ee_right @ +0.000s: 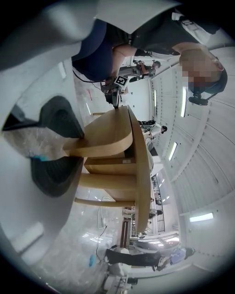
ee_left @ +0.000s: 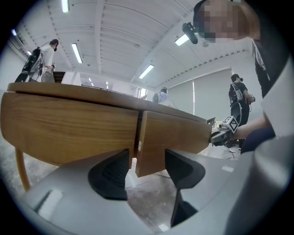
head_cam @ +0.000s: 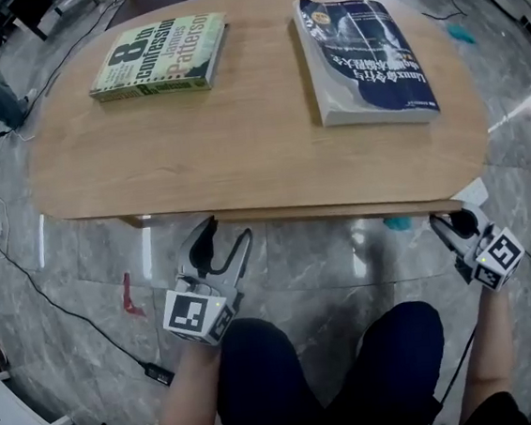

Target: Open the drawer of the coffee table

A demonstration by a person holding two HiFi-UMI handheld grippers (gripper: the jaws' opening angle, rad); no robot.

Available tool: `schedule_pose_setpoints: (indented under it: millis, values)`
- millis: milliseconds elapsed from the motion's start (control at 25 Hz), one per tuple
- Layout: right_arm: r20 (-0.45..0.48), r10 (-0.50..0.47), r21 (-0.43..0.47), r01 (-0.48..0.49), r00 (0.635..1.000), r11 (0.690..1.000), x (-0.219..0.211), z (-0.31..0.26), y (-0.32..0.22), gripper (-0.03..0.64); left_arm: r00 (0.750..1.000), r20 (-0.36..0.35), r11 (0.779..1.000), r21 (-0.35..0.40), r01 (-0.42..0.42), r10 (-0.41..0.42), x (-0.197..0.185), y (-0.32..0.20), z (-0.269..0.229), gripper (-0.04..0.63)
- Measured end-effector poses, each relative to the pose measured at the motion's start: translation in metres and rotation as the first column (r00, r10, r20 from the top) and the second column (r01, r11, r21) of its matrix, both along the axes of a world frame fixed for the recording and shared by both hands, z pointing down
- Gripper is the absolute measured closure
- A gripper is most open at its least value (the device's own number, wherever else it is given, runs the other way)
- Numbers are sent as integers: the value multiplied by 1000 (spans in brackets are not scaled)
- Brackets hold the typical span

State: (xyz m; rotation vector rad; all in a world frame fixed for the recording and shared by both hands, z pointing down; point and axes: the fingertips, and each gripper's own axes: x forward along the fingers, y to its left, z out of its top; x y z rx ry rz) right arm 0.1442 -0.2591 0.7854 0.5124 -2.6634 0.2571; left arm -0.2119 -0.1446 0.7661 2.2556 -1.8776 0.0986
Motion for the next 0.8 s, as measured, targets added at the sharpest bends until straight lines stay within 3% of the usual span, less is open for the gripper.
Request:
schedule_pose_setpoints:
  millis: [160,360,520,640,800]
  values:
    - [-1,-18,0,18,1000,1000,2,1,13,488,998,-31,999,25,-47,47,6,2,-1,341]
    - [1,-10,-17,10,1000,1000,-2,-1,17,486,986,-27,985,66,-161,163,24,5,-10,310]
    - [-73,-51,-2,51,996,999,-1,0,16,479,973,7,973,30,-231,231,24,2,-3,302]
    - [-130,-80,33,85,988,996,-4,3,14,472,967,34,967,20,-252,252,22,-3,-2,302]
    - [-133,-62,51,69,989,996,-6,2,11,472,971,26,971,3,-239,239,21,-7,-9,325]
